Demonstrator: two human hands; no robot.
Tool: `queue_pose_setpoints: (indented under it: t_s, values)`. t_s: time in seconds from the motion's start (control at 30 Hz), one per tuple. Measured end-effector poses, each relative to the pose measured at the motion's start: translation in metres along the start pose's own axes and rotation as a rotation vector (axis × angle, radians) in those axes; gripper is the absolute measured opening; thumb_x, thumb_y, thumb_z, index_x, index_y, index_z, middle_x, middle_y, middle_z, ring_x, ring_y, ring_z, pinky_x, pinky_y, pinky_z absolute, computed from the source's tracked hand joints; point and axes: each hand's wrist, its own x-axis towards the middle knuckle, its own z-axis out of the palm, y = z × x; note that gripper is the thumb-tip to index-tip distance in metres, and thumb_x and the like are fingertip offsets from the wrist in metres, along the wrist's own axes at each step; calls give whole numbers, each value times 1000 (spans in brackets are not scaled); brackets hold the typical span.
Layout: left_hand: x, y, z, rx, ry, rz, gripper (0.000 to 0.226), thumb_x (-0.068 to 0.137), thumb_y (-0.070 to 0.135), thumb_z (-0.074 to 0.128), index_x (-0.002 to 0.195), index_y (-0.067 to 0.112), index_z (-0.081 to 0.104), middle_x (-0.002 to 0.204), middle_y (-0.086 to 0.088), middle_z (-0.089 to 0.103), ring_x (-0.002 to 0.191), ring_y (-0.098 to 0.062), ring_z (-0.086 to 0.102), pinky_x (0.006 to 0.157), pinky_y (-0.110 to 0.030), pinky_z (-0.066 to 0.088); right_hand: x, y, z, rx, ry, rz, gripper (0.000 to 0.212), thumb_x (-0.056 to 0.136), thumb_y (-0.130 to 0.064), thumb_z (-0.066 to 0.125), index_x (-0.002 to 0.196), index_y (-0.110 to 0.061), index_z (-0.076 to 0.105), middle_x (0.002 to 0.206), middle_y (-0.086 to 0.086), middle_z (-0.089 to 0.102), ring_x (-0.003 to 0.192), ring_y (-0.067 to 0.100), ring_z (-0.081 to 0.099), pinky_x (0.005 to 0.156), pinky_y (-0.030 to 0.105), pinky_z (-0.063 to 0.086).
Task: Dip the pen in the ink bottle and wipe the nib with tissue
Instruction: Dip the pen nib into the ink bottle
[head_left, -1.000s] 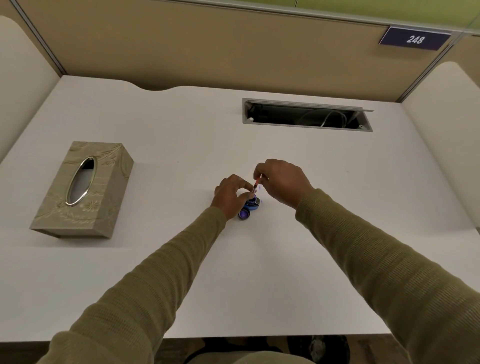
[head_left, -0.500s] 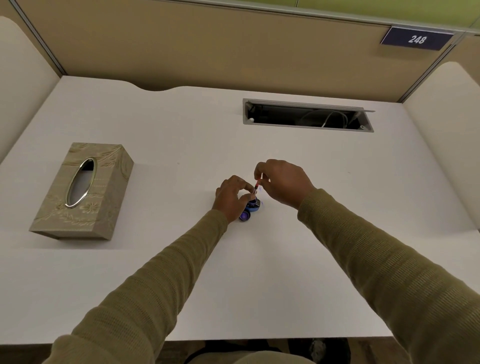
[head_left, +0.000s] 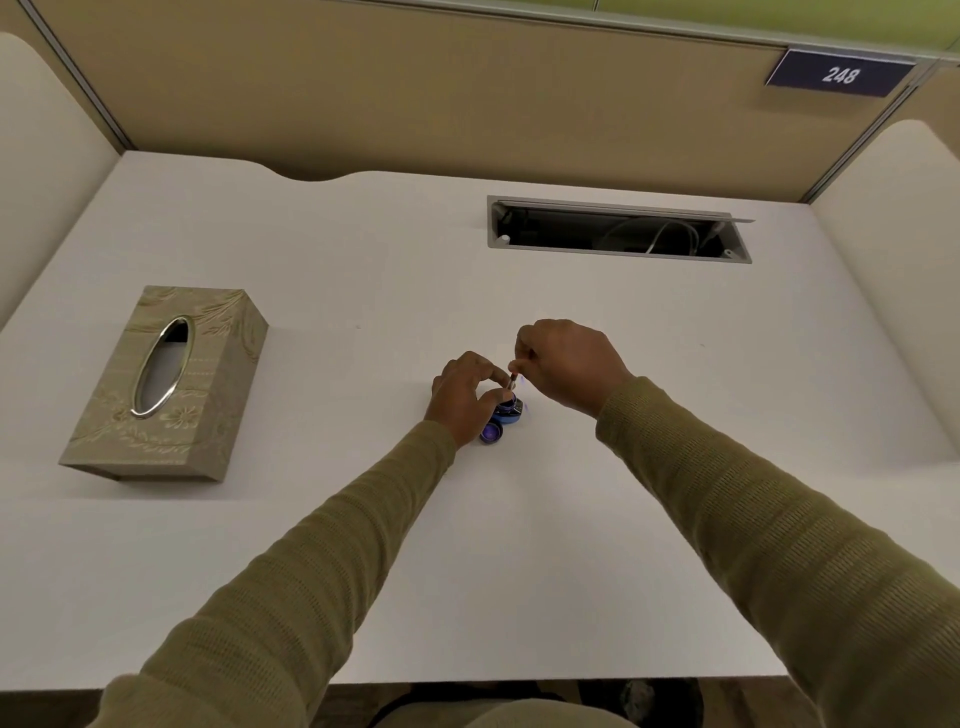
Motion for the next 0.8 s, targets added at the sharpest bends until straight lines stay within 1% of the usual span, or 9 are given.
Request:
queue_pose_setpoints:
  t_s: [0.1,0.17,0.23,0.33,0.43,0.53,0.67,0.8]
  values:
    - [-1,1,0,4,7,6,16,84,18,73,87,29,63,96,18,55,105,-12,51,103,-48,38,-1,0,-1,16,1,-13,17,95,-33,60,103,-19,64,94,-3,67,86,19,61,67,31,43]
    - [0,-1,0,8,6,7,13,84,19,73,88,28,64,95,18,55,104,-11,51,103,-48,38,-2,0,-1,12,-3,-38,14,94,-26,59,107,-21,63,96,-3,67,88,19,62,68,31,47]
    - [0,-2,0,14,2,10,11,84,19,73,88,27,66,96,18,56,104,-11,51,103,-48,39,-3,0,-1,2,-7,-42,13,94,-21,57,104,-21,64,96,-2,68,88,19,63,69,34,51]
    - [-1,-1,-1,9,4,22,14,84,19,73,87,30,64,96,17,56,104,-12,50,103,-49,38,-3,0,-1,1,-6,-33,11,93,-27,58,98,-20,64,94,-3,67,87,19,62,69,33,49]
    - [-1,-1,-1,20,1,25,17,84,19,72,86,32,62,99,14,56,104,-14,51,102,-49,39,-4,0,-1,2,19,-43,14,92,-32,60,93,-19,64,90,-3,66,83,19,61,65,30,43]
    - [-2,-4,1,12,-4,15,13,85,21,71,91,29,63,96,20,54,104,-10,49,102,-47,39,-4,0,-1,26,16,-32,14,92,-32,60,93,-19,63,89,-3,66,83,19,61,65,30,44]
    - [-4,-5,3,18,-19,-17,11,88,21,69,96,27,63,102,14,55,106,-12,50,103,-47,39,-4,0,-2,33,8,-33,13,93,-33,59,95,-20,64,90,-3,67,84,19,61,68,33,48]
    - [-5,-4,3,-5,-5,-24,14,89,19,67,94,31,62,103,14,55,105,-10,49,104,-48,39,-4,1,-2,22,10,-37,14,94,-33,59,96,-20,64,91,-3,67,85,18,60,66,30,42]
